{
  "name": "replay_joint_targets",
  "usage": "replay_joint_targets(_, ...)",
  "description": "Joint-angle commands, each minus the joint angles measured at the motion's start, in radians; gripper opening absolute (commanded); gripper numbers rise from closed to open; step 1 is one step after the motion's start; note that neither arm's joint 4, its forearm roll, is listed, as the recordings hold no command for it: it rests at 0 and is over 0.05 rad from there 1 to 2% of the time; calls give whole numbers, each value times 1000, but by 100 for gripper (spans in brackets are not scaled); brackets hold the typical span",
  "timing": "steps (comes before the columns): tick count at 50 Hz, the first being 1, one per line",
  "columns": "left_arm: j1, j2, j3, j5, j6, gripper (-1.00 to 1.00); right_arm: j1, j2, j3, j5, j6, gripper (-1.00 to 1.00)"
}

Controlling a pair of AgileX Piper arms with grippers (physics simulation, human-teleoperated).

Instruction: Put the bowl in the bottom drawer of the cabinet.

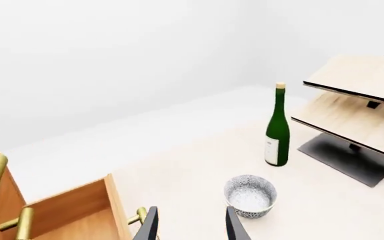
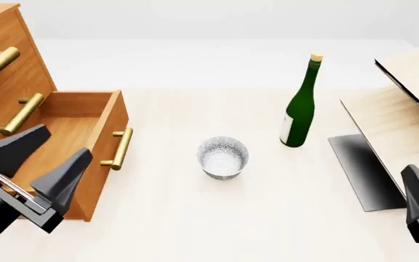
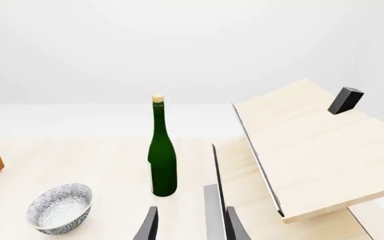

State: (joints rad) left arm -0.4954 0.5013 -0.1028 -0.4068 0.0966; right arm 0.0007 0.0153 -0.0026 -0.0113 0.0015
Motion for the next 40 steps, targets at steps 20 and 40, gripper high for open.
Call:
replay_joint_targets(20, -275, 502, -509, 123, -31, 100, 0, -2, 0, 2, 0, 100)
replay_joint_targets(40, -345, 685, -833, 366, -125, 100, 0, -2, 0, 2, 0, 100)
